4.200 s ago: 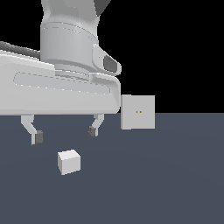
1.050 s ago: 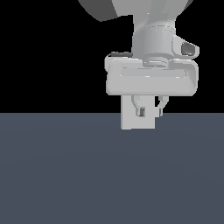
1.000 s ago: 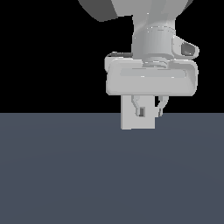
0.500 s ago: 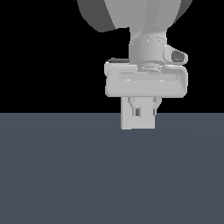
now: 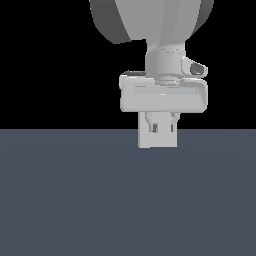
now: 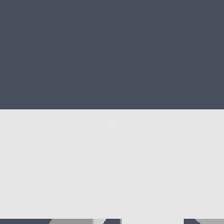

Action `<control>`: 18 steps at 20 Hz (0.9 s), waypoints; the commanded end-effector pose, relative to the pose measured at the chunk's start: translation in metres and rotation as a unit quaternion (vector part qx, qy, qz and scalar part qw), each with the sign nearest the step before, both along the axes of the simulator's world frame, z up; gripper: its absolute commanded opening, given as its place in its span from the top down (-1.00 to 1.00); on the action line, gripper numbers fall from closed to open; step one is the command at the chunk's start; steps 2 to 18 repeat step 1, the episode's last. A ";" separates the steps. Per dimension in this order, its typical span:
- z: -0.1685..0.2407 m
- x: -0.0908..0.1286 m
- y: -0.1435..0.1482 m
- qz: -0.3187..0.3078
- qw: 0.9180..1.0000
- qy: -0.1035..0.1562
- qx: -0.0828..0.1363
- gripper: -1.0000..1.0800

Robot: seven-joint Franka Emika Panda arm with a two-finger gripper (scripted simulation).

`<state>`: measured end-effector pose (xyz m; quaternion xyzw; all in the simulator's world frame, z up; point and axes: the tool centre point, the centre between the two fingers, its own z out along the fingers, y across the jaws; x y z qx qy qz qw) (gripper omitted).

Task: Plug the charger into the wall socket.

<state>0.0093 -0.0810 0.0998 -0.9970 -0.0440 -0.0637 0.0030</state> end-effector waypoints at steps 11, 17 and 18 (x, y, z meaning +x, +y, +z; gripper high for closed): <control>0.000 0.001 0.000 0.000 1.000 -0.001 0.000 1.00; 0.000 0.001 0.000 0.000 1.000 -0.001 0.000 1.00; 0.000 0.001 0.000 0.000 1.000 -0.001 0.000 1.00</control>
